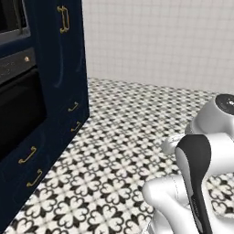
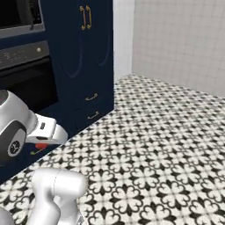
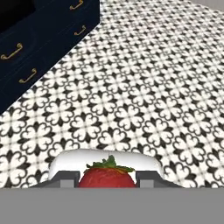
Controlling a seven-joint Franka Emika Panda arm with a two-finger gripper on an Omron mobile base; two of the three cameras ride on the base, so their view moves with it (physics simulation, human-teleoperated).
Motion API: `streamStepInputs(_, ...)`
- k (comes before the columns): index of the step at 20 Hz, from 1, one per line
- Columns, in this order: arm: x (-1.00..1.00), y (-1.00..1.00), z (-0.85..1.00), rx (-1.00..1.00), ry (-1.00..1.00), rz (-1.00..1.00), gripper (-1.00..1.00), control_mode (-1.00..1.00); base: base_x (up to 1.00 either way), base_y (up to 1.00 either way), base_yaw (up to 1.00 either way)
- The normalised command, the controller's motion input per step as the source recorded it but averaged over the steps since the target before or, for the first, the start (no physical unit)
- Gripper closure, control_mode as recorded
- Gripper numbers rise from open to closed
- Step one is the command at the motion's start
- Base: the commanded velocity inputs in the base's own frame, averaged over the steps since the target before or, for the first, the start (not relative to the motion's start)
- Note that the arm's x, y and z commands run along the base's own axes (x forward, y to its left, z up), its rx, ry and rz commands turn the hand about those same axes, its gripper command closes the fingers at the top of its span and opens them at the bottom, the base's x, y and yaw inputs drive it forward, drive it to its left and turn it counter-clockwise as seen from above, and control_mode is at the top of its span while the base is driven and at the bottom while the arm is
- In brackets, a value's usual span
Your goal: Take the strawberry from the fridge and place it on top of the pancake, located on the dining counter.
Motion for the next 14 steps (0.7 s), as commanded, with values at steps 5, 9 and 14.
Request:
streamStepInputs(5, 0.00, 0.00, 0.00, 0.00, 0.00, 0.00, 1.00, 1.00, 0.69, -0.60, -0.59)
streamStepInputs(9, 0.00, 0.00, 0.00, 0.00, 0.00, 0.00, 1.00, 1.00, 0.96, -0.31, -0.53)
streamStepInputs(14, 0.00, 0.00, 0.00, 0.00, 0.00, 0.00, 1.00, 1.00, 1.00, -0.04, -0.47)
